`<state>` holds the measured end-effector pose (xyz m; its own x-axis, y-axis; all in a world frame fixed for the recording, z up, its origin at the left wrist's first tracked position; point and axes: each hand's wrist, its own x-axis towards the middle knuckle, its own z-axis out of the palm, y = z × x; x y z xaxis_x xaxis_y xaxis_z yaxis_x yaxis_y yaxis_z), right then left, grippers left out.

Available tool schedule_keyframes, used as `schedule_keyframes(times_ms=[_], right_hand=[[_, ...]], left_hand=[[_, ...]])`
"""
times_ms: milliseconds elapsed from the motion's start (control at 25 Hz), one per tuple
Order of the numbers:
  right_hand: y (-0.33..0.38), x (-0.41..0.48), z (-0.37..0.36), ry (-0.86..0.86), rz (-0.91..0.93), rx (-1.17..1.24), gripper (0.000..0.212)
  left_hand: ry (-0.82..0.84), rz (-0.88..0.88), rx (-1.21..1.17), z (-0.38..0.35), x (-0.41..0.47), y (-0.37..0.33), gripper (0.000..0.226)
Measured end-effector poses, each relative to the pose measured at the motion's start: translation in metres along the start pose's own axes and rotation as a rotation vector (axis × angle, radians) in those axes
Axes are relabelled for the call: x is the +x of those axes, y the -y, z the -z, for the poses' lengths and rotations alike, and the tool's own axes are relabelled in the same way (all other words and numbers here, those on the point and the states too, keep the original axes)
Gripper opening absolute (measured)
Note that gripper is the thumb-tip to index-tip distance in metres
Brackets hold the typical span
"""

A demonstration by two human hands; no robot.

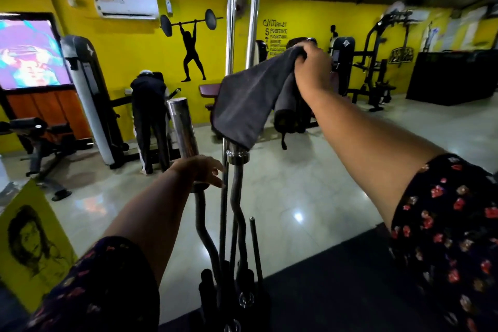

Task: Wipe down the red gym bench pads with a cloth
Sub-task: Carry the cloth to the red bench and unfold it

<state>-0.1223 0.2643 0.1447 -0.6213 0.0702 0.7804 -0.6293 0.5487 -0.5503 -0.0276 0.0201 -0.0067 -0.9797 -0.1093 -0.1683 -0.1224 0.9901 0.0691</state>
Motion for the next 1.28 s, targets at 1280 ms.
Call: schedule_keyframes(times_ms=[1280], right_hand=[[-0.099, -0.341, 0.546, 0.619, -0.581, -1.041, 0.020]], left_hand=[[0.253, -0.893, 0.033, -0.125, -0.210, -0.457, 0.064]])
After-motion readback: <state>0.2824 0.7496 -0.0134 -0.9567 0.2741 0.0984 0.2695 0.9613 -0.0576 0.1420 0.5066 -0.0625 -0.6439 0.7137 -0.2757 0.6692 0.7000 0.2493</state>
